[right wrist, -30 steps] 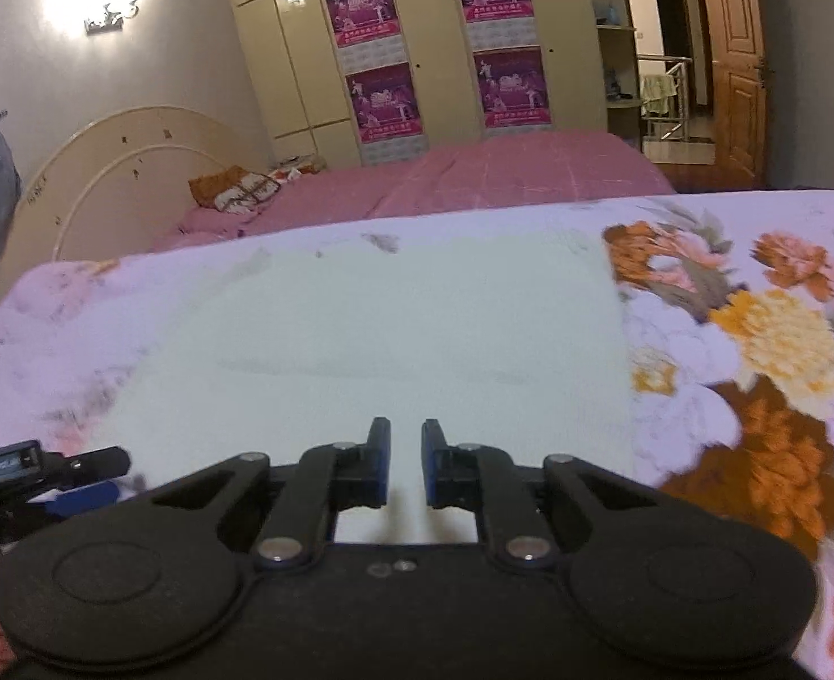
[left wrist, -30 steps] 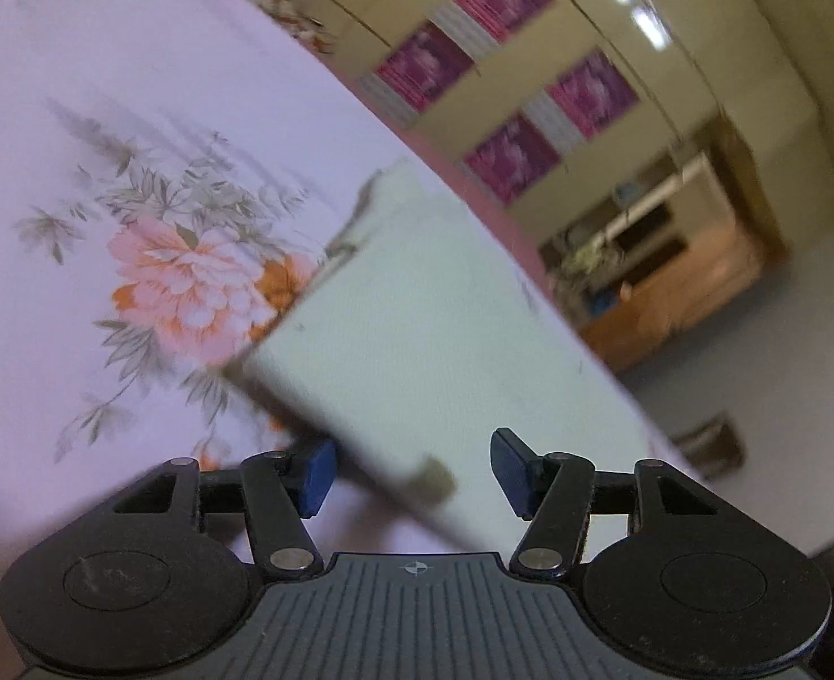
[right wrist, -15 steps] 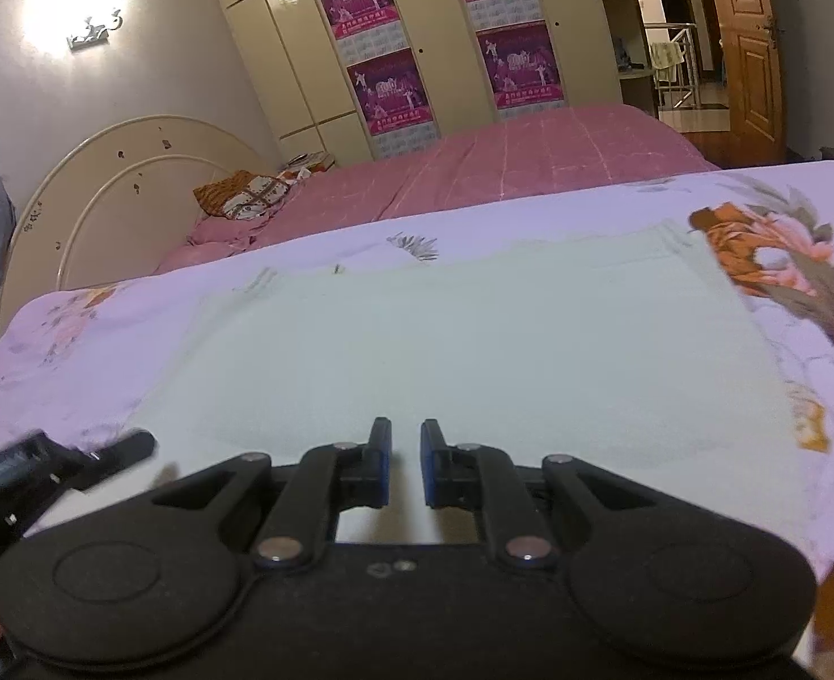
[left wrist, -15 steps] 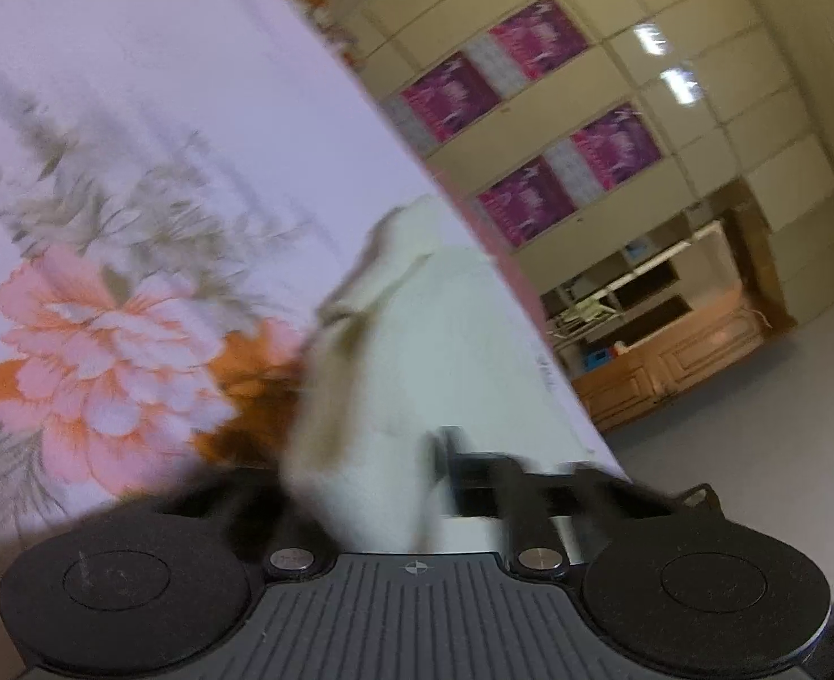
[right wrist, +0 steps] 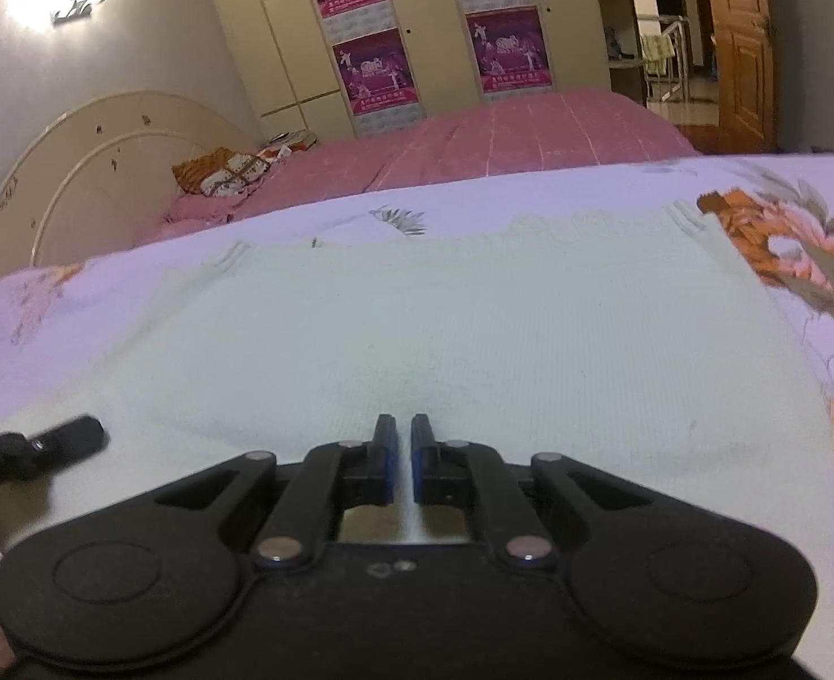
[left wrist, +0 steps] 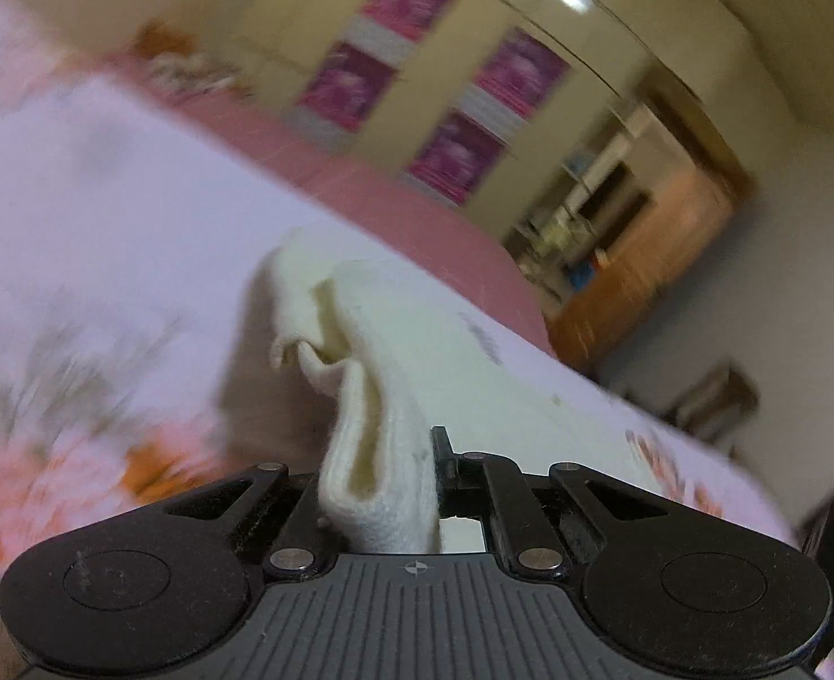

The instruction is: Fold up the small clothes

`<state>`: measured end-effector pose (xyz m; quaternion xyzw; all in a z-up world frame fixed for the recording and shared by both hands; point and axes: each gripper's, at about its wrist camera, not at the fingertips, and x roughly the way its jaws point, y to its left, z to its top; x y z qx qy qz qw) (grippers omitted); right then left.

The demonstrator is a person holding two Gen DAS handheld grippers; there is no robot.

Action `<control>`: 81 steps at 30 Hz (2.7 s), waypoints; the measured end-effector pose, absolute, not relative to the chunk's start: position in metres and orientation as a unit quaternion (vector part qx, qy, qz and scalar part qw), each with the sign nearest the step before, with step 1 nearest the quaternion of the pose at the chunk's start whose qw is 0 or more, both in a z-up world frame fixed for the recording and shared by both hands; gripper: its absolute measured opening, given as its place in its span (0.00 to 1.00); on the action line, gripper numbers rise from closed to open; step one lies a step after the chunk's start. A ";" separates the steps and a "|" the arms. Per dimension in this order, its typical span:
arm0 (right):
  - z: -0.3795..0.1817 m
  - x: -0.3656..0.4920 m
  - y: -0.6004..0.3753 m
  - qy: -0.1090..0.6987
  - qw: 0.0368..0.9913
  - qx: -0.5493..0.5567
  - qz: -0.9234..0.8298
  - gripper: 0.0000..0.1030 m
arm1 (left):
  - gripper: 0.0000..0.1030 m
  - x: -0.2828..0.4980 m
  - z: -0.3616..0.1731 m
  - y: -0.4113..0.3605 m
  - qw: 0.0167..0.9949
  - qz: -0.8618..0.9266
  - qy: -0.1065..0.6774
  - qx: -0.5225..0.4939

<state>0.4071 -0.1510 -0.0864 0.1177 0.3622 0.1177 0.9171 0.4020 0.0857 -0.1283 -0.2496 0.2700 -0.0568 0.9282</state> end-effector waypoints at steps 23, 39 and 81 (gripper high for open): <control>-0.073 0.333 -0.348 0.290 0.864 0.407 0.055 0.26 | 0.54 0.434 -0.050 -0.071 0.911 -0.239 0.328 -0.066; -0.095 0.403 -0.275 0.356 0.861 0.335 0.137 0.44 | 0.72 0.486 -0.120 0.025 0.918 -0.127 0.351 -0.136; -0.078 0.446 -0.309 0.335 0.900 0.268 0.079 0.23 | 0.73 0.530 -0.134 -0.028 0.916 -0.149 0.358 -0.106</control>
